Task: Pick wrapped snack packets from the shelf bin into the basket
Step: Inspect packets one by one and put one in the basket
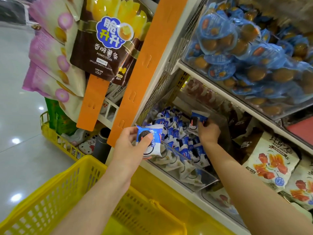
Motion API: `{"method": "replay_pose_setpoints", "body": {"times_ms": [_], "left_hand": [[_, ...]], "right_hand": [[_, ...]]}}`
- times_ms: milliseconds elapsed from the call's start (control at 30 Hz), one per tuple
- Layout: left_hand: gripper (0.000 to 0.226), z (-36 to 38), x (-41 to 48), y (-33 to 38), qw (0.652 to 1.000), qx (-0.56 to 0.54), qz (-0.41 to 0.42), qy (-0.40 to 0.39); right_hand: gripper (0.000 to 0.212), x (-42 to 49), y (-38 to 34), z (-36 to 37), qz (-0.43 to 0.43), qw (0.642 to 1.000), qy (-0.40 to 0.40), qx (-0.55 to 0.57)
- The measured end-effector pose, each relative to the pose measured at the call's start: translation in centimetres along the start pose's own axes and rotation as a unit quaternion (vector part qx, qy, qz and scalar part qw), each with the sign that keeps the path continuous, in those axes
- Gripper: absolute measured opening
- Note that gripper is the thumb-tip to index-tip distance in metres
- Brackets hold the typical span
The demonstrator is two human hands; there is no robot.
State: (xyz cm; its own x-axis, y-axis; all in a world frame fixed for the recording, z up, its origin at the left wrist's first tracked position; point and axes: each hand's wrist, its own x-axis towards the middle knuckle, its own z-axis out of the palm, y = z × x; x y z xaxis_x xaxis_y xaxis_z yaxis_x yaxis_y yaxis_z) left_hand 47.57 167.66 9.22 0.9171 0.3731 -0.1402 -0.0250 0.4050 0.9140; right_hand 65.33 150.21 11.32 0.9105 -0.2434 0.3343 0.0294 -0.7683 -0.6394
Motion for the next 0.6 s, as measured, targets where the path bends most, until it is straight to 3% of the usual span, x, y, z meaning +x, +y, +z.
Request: {"method": "replay_pose_setpoints", "body": {"times_ms": [233,400,533,600], "left_hand": [[0.031,0.1,0.5,0.3,1.0,0.009,0.004,-0.009],[0.028,0.6,0.9,0.0,1.0,-0.001,-0.004,-0.016],[0.026,1.0,1.1,-0.1,1.0,0.002,-0.013,-0.021],[0.025,1.1,1.1,-0.1,1.0,0.001,-0.019,-0.024]], "right_hand": [[0.021,1.3,1.2,2.0,-0.018,0.983,-0.126,-0.133],[0.036,3.1,0.4,0.6,0.003,0.934,-0.227,-0.275],[0.026,3.7,0.5,1.1,0.089,0.923,-0.284,-0.245],[0.027,3.5,0.8,2.1,0.073,0.931,-0.273,-0.233]]}}
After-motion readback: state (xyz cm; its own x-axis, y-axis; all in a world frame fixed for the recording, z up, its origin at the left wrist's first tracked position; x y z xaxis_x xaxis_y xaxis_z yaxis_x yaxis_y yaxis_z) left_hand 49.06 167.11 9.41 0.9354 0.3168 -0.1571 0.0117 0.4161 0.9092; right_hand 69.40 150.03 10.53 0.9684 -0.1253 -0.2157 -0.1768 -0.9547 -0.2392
